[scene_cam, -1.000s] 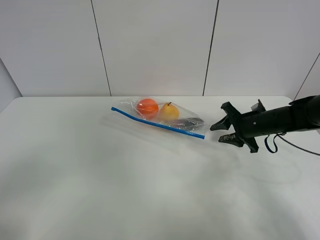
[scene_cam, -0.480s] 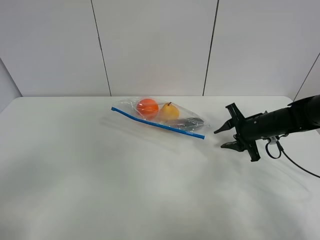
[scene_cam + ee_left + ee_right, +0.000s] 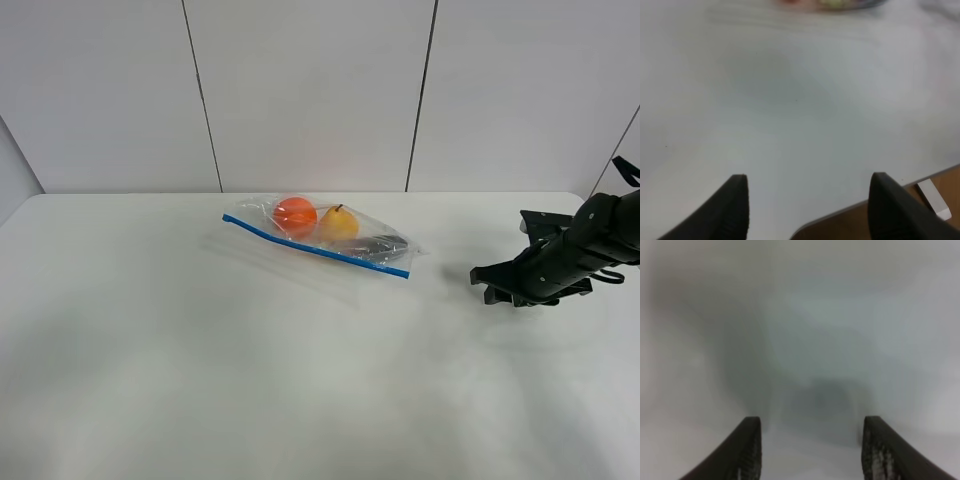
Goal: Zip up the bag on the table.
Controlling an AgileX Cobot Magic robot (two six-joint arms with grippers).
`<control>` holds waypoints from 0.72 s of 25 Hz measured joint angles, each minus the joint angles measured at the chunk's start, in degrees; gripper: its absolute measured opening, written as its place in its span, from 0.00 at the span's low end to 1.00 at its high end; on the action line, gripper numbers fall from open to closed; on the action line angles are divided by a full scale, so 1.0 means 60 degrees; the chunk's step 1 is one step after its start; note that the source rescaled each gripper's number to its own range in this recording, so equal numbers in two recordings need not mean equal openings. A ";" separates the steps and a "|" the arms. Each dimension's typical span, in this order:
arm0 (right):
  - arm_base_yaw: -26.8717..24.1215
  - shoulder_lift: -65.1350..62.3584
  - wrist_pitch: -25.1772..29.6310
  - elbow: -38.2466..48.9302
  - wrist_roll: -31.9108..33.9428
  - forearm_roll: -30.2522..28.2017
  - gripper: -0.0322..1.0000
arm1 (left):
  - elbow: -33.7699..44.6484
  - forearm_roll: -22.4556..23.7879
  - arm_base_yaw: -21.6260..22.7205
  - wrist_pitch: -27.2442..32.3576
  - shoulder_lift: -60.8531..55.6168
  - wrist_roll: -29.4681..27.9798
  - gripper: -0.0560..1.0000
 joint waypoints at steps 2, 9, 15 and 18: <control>0.0000 -0.0012 -0.0108 0.0000 0.0000 -0.0105 0.69 | 0.0000 0.0000 0.0000 0.0000 0.0000 0.0000 0.81; 0.0000 -0.1173 -0.0425 0.0000 -0.0025 -0.0361 0.69 | 0.0000 0.0000 0.0000 0.0000 0.0000 -0.0008 0.81; 0.0000 -0.2851 -0.0425 0.0000 -0.0801 -0.0392 0.69 | 0.0000 0.0000 0.0000 0.0000 0.0000 -0.0008 0.81; 0.0000 -0.3592 -0.0415 0.0000 -0.1335 -0.0459 0.69 | 0.0000 0.0000 0.0000 0.0000 0.0000 -0.0008 0.81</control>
